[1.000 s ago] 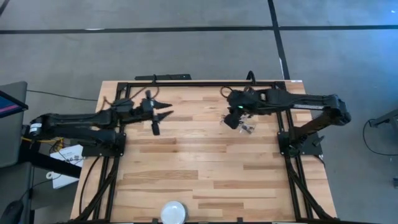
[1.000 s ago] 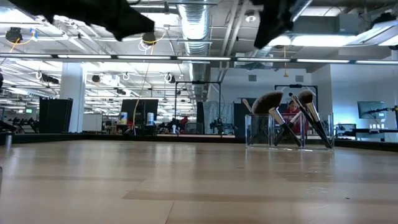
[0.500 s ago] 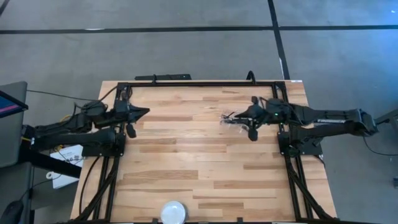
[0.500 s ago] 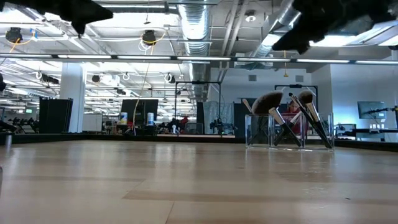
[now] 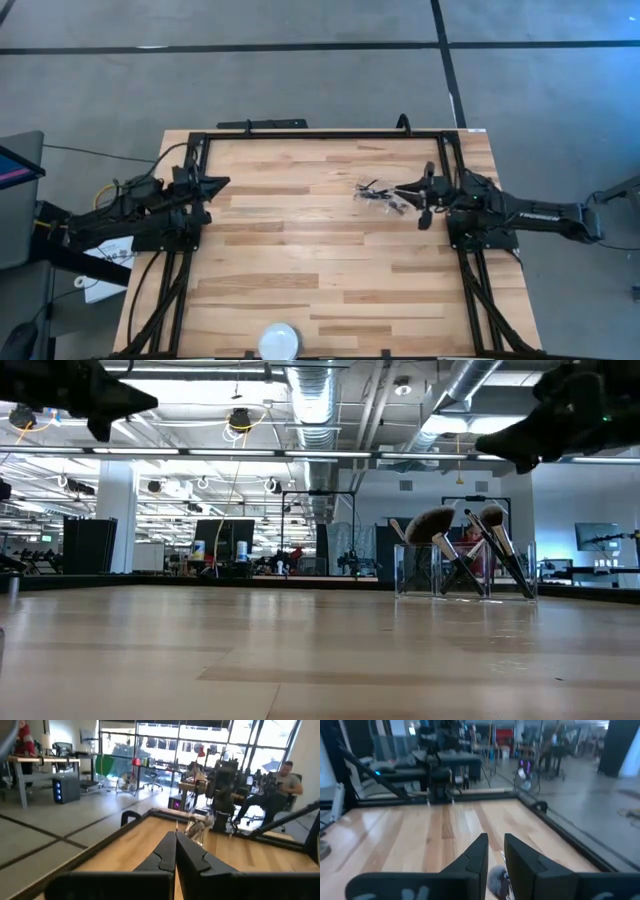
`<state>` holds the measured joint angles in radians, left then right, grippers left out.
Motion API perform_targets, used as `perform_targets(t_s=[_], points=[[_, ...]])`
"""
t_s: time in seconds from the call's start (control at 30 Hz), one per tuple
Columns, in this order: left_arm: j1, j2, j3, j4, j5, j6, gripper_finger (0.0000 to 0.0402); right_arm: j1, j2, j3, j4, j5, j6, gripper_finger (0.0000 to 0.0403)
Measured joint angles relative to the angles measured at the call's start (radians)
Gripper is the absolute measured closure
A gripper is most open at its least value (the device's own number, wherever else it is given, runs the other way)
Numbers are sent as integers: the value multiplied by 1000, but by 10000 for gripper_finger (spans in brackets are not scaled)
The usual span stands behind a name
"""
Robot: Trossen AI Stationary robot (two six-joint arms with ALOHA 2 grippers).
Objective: Pick & Place Makeup Brushes
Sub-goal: Return to Home Position
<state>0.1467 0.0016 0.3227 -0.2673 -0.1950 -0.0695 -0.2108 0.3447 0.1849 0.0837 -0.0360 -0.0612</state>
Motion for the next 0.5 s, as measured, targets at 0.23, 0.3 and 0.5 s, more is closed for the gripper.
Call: perform_targets(t_s=[0.23,0.3,0.5], points=[[1,11,-29,18,-7,-14,398,1,-264,-143,-46,-12,-41,351],[1,10,-56,49,-7,-8,398,-1,-339,-177,-52,-10,-52,351],[1,11,-177,248,54,4,398,-1,-341,-177,-25,-10,-105,351]])
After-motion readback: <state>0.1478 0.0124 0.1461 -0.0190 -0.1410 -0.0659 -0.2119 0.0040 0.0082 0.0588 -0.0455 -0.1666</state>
